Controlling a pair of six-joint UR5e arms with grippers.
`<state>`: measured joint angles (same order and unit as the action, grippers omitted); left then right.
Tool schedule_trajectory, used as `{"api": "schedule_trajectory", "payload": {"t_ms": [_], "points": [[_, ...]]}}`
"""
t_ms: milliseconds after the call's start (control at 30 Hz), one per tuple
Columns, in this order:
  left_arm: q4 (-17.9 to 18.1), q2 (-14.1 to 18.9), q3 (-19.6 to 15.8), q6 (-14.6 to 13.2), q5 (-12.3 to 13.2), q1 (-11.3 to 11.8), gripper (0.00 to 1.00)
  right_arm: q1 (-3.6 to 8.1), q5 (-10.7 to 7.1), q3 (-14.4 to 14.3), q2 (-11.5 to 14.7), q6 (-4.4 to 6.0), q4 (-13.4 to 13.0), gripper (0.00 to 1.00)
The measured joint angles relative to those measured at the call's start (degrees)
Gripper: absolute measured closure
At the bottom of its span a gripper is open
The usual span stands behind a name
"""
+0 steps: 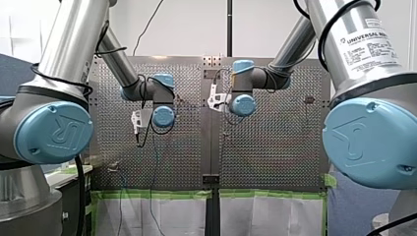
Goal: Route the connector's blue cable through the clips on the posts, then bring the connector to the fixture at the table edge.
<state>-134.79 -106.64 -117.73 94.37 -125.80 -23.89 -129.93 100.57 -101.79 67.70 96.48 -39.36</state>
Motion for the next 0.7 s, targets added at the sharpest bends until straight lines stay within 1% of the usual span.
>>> {"api": "schedule_trajectory", "payload": {"t_ms": [133, 267, 400, 567, 700], "points": [[-0.6, 0.0, 1.1, 0.1, 0.1, 0.7, 1.00, 0.43, -0.43, 1.1, -0.1, 0.11, 0.6, 1.00], [-1.3, 0.0, 1.9, 0.2, 0.1, 1.3, 1.00, 0.79, -1.34, 2.2, -0.2, 0.17, 1.0, 1.00], [-1.7, 0.2, 2.5, 0.3, 0.1, 2.0, 1.00, 1.03, -1.83, 3.2, -0.2, 0.21, 1.5, 1.00], [-2.2, 1.8, 2.7, 0.2, 0.4, 2.8, 1.00, 1.24, -2.07, 4.0, -0.2, 0.22, 1.9, 1.00], [-2.9, 3.5, 3.2, -0.2, 1.8, 3.5, 1.00, 1.35, -2.20, 4.4, -0.2, 0.36, 2.3, 1.00]]}}
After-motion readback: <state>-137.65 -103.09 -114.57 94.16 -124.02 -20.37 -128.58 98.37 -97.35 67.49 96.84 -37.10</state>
